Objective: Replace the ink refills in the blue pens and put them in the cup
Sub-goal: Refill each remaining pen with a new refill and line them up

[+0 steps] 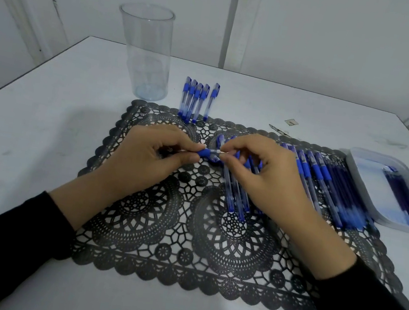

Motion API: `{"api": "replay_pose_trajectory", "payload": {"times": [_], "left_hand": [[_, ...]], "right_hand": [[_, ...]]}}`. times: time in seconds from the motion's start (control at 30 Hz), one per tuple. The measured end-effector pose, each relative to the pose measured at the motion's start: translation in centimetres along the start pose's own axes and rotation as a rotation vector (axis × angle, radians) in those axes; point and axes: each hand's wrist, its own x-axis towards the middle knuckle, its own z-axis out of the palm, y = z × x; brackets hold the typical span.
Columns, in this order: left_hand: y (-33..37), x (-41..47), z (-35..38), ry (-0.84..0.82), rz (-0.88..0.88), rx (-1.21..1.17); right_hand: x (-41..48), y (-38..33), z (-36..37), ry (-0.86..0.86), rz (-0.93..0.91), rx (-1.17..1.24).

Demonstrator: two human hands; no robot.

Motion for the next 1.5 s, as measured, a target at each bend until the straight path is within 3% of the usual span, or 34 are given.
{"api": "replay_pose_trajectory", "payload": {"times": [0.23,0.63,1.03,1.5], "left_hand": [[0.18,0.07,0.09,0.001,0.016,-0.025],[0.29,0.17,0.00,0.018,0.011,-0.035],[0.32,0.18,-0.02,0.012,0.027,-0.038],[0.12,0.16,0.01,0.015,0.023,-0.039]], "right_hand": [[-0.17,0.05,0.31,-0.103,0.077,0.065],[-0.26,-0.09,0.57,-0.037,0.097,0.236],[-0.17,-0.03,0.80,-0.065,0.095,0.174],[-0.37,0.10,0.94,-0.032,0.095,0.285]]}}
